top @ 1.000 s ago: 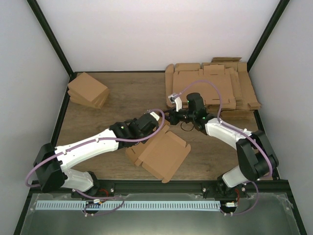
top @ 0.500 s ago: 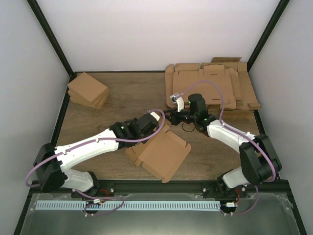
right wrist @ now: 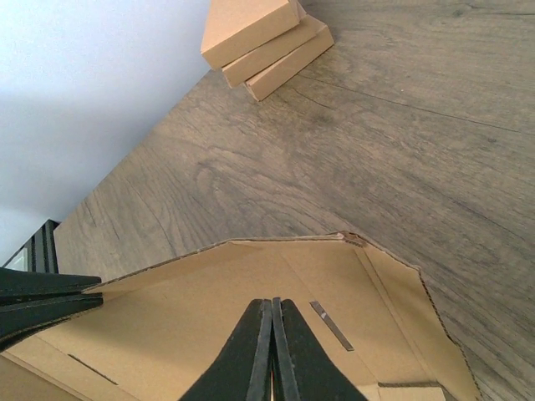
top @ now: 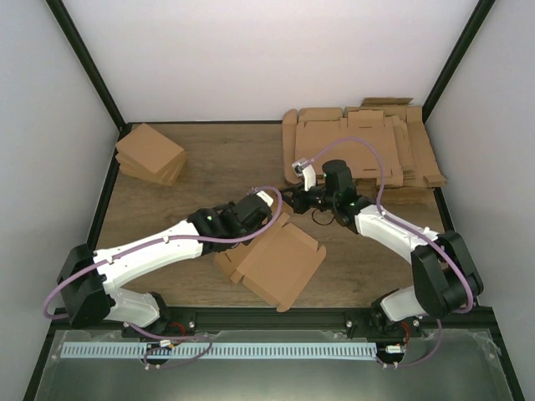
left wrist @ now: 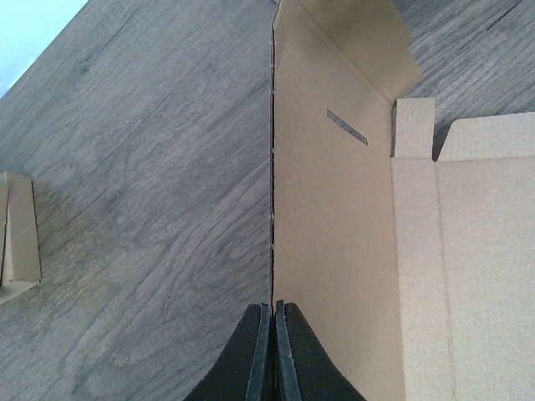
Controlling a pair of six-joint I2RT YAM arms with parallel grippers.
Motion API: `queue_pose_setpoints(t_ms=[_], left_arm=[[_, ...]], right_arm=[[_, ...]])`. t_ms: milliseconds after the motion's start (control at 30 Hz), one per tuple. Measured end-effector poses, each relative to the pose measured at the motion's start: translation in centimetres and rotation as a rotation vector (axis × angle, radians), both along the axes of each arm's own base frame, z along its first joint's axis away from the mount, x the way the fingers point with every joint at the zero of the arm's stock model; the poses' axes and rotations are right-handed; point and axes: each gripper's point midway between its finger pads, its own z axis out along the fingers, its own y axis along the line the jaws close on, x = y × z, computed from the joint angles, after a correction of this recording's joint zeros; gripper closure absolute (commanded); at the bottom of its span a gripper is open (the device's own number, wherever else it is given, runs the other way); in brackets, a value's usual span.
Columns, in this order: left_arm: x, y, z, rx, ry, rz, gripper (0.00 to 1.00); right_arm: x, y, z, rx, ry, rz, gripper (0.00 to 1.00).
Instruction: Fold the paper box
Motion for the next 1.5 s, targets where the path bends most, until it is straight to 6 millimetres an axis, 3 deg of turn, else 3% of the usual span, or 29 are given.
queue_pose_setpoints(t_ms=[367,800,1167,1500], left_arm=[[-0.1,0.0,0.1,0.013,-0.015,0.0,0.96],[-0.3,-0.8,0.1,0.163,-0.086,-0.015,0.96],[-0.5,-0.9,0.2,0.244,-0.14,-0.016,0.96],[-0.7,-1.2,0.3,0.259,-0.16,-0.023,0.96]], right_arm=[[-0.5,-0.4,-0.1,-0.008,-0.001,-0.005,0.96],[-1.3,-1.6,-3.1,-0.046,0.043,-0.049,0.9],[0.2,-1.5,-5.3,-0.022,0.119,-0.07,0.91],[1.4,-1.3,-5.6,-0.005,0.138,-0.086,0.92]])
